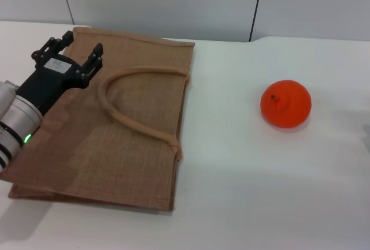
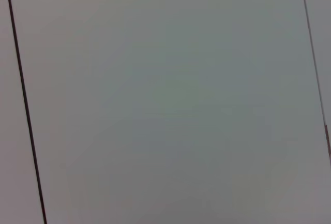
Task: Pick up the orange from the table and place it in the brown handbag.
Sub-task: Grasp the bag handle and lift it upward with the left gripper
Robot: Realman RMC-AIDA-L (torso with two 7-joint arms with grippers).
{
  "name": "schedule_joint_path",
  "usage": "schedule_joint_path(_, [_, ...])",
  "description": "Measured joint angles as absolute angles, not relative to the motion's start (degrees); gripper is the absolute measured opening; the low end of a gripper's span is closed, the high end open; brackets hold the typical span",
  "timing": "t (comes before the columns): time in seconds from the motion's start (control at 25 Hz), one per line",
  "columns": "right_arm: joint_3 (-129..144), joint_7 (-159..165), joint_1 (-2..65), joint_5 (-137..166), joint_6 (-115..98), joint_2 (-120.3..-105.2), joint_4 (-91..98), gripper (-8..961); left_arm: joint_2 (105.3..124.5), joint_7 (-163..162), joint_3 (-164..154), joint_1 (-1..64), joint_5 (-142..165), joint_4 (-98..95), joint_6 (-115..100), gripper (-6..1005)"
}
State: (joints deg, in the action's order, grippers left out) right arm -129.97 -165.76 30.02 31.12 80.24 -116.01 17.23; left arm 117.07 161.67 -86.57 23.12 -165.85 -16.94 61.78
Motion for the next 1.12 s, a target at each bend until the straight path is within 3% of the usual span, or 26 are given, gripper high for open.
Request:
schedule_joint_path(0.36, [-129.73, -165.68, 30.35, 31.11, 80.08, -116.01, 17.23, 885, 117.06, 159.93, -86.57, 23.59, -165.84, -16.96, 61.7, 676])
schedule_joint_path(0.6, [-129.5, -165.12, 30.41, 31.11, 79.09, -115.95, 16.97, 885, 116.08, 148.9, -86.62, 24.41, -160.25, -17.57, 60.9, 676])
schedule_joint_path(0.84, [-129.46, -165.04, 30.43, 31.34, 78.73, -115.93, 16.68, 885, 112.69, 130.05, -86.16, 27.12, -147.27, -19.81, 55.48, 676])
schedule_joint_path(1.12, [-129.46, -165.01, 30.45, 31.37, 78.69, -115.92, 16.68, 885, 111.35, 125.75, -85.95, 27.63, -141.01, -21.83, 50.16, 675])
